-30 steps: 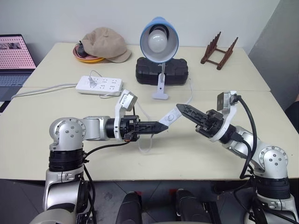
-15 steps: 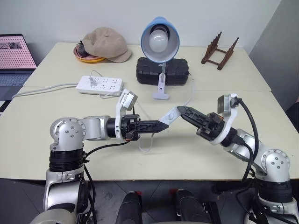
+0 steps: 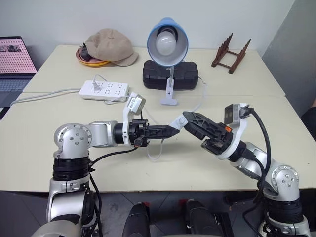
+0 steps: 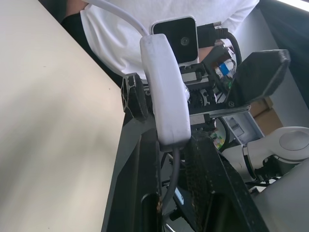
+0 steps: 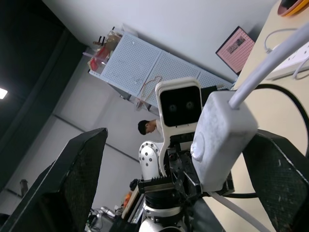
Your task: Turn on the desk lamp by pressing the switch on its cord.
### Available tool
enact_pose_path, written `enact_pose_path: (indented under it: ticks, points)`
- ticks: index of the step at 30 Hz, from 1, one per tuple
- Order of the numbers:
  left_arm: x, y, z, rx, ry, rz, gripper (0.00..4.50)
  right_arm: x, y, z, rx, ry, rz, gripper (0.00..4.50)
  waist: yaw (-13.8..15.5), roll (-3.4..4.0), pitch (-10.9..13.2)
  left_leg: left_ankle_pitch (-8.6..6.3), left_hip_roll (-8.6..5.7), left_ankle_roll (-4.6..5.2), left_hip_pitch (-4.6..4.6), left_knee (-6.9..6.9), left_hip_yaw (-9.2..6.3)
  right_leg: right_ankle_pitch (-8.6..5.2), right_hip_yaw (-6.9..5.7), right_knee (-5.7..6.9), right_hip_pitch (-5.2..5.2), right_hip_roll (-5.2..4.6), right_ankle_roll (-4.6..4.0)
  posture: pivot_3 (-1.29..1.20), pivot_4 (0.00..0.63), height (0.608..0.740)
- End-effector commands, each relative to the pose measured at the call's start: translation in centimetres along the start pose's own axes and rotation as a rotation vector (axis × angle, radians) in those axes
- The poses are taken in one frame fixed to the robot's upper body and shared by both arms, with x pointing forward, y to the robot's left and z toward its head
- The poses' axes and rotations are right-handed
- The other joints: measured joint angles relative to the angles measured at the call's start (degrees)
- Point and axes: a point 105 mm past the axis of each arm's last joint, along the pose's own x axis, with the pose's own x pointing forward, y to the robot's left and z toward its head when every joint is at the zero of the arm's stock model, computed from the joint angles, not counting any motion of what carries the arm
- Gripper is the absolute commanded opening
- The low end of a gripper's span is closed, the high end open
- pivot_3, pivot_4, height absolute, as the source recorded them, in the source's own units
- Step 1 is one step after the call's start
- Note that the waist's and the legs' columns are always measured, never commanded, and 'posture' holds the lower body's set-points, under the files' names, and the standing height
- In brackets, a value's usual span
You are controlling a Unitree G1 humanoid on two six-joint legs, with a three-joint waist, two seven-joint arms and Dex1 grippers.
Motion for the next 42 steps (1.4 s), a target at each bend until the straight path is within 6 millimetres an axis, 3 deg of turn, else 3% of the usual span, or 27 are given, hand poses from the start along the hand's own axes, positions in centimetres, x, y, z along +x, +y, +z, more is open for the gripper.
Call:
enact_pose_path:
  ticks: [1,5,8,24,38,40,42]
  points:
    - [0.5,-1.1,0.3,0.057,0.010,-0.033,0.37,0.2,1.1,0.0,-0.039,0.005,0.038,4.45,0.00,0.00,0.00,0.00,0.00,0.00,0.00,0.00,0.00,0.00,0.01,0.00,0.00,0.00,0.00,0.00,0.150,0.740]
    - [0.4,-1.2,0.4,0.047,0.004,-0.044,0.37,0.3,0.9,-0.3,-0.043,0.018,0.036,4.45,0.03,0.00,0.00,0.00,0.00,0.00,0.00,0.01,0.02,0.00,0.01,0.00,0.00,0.00,0.00,0.00,0.150,0.740]
    - [0.4,-1.1,0.4,0.048,0.004,-0.038,0.37,0.3,0.8,-0.3,-0.041,0.014,0.031,3.98,0.03,0.00,0.00,0.00,0.00,0.00,0.00,0.01,0.01,0.00,0.01,0.00,0.00,0.00,0.00,0.00,0.150,0.740]
    - [0.3,-1.3,0.1,0.051,0.011,-0.031,0.37,-0.1,0.4,-0.5,-0.045,0.027,0.015,0.58,0.05,0.00,0.00,0.00,0.00,0.00,0.00,0.01,0.02,0.00,0.02,0.00,-0.01,0.00,-0.01,0.00,0.150,0.740]
    - [0.5,-1.0,0.1,0.062,0.029,-0.022,0.37,-0.6,-0.8,-1.4,-0.172,0.119,-0.076,0.54,0.10,0.00,0.00,0.00,-0.01,0.00,0.00,0.01,0.03,0.00,0.02,-0.01,-0.02,0.00,-0.01,0.00,0.150,0.740]
    - [0.5,-0.7,-0.1,0.067,0.040,-0.010,0.37,-0.7,-0.5,-1.5,-0.182,0.133,-0.056,1.24,0.11,0.00,0.00,0.00,-0.01,0.00,0.00,0.00,0.02,0.00,0.02,-0.01,-0.02,0.00,-0.01,0.00,0.150,0.740]
    - [0.3,-0.6,0.0,0.071,0.051,-0.007,0.37,-0.8,-0.5,-1.4,-0.204,0.146,-0.057,1.62,0.12,0.00,0.00,0.00,-0.01,0.00,0.00,0.00,0.02,-0.01,0.02,-0.01,-0.03,0.00,-0.01,0.00,0.150,0.740]
